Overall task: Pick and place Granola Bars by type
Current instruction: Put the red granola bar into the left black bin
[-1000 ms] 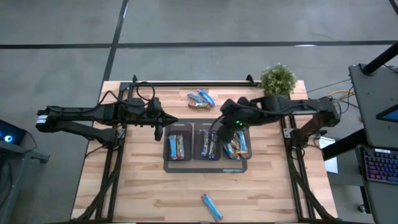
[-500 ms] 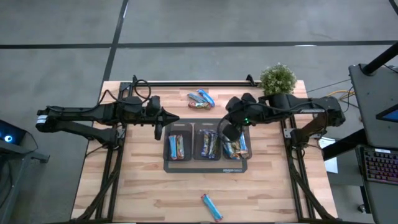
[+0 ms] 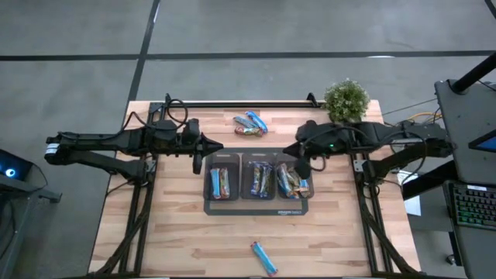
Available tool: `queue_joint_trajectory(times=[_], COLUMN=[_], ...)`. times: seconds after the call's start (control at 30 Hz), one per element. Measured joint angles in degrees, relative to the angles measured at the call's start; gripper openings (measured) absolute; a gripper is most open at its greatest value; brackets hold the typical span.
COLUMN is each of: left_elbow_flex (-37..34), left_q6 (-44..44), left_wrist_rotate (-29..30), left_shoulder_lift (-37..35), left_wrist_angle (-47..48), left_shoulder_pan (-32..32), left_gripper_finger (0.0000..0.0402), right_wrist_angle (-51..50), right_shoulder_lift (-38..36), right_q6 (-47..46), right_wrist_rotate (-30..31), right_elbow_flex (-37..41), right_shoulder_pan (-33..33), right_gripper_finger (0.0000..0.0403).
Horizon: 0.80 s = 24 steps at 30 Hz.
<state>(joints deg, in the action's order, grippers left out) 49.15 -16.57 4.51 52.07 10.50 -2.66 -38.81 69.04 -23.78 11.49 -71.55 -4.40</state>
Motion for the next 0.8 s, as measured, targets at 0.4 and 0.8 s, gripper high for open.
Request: queue_joint_trajectory(times=[0.4, 0.8], left_elbow_flex=[0.00, 0.00], left_q6=[0.52, 1.80], left_wrist_rotate=[3.01, 9.14], left_shoulder_lift=[0.00, 0.17], left_wrist_angle=[-0.44, -2.08], left_shoulder_pan=[0.00, -1.43], left_gripper_finger=[0.0000, 0.0000], right_wrist_angle=[14.08, 18.85], right_shoulder_lift=[-15.06, -20.64], right_q6=[8.10, 6.27], right_wrist_rotate=[-3.22, -3.13], right_elbow_flex=[19.46, 27.10], right_shoulder_pan=[0.10, 0.07], right_gripper_finger=[0.0008, 0.0009])
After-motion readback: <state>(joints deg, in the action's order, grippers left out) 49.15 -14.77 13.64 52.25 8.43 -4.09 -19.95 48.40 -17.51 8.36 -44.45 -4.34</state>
